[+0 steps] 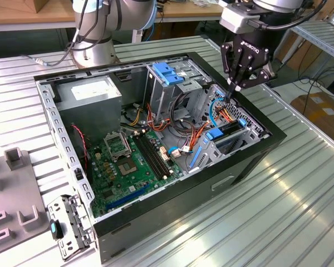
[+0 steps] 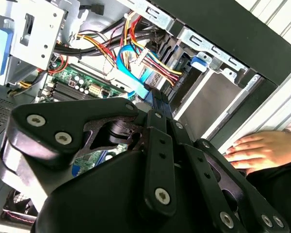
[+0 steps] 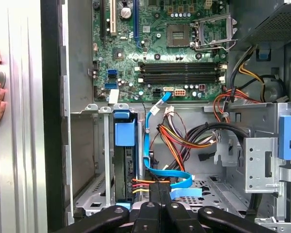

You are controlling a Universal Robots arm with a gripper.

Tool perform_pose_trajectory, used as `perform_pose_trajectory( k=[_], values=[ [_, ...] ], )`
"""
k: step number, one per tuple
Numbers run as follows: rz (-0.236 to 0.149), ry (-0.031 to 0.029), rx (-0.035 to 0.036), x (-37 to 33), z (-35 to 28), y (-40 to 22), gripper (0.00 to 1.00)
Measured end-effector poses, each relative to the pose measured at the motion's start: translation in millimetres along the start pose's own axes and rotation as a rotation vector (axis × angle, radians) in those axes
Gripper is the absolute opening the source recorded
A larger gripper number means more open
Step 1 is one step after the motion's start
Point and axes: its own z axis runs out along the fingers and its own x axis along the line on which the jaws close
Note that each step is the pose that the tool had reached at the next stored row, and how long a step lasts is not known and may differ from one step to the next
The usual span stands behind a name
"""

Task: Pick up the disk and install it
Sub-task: 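Insert the second disk wire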

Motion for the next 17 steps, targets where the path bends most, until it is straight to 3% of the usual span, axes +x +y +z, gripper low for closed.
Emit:
perform_pose_trajectory(
  k=[2, 4, 5, 6, 7, 8, 11, 12, 14, 15, 16, 17],
  values=[
    [-0.001, 0.0035, -0.0021, -1.8, -0.4, 0.1, 0.11],
    [-0.002, 0.0153, -0.01, -4.3, -1.8, 0.2, 0.11],
    [-0.002, 0.027, -0.015, -4.8, -1.9, 0.2, 0.11],
    [-0.004, 0.0557, -0.0231, -6.0, -2.0, 0.2, 0.11],
    [-0.005, 0.0696, -0.027, -7.2, -1.8, 0.2, 0.11],
    [-0.005, 0.0766, -0.0296, -8.6, -1.3, 0.3, 0.11],
    [-0.007, 0.0831, -0.04, -15.6, 1.2, -0.2, 0.11],
    [-0.007, 0.0912, -0.0455, -19.2, 1.5, -1.2, 0.11],
    [-0.007, 0.1103, -0.0485, -21.8, 1.4, -2.6, 0.11],
    [-0.007, 0.1297, -0.0489, -23.6, 1.3, -3.7, 0.11],
    [-0.007, 0.1427, -0.0494, -25.5, 1.1, -4.5, 0.11],
    [-0.007, 0.1462, -0.0497, -26.5, 1.3, -5.0, 0.11]
  ],
)
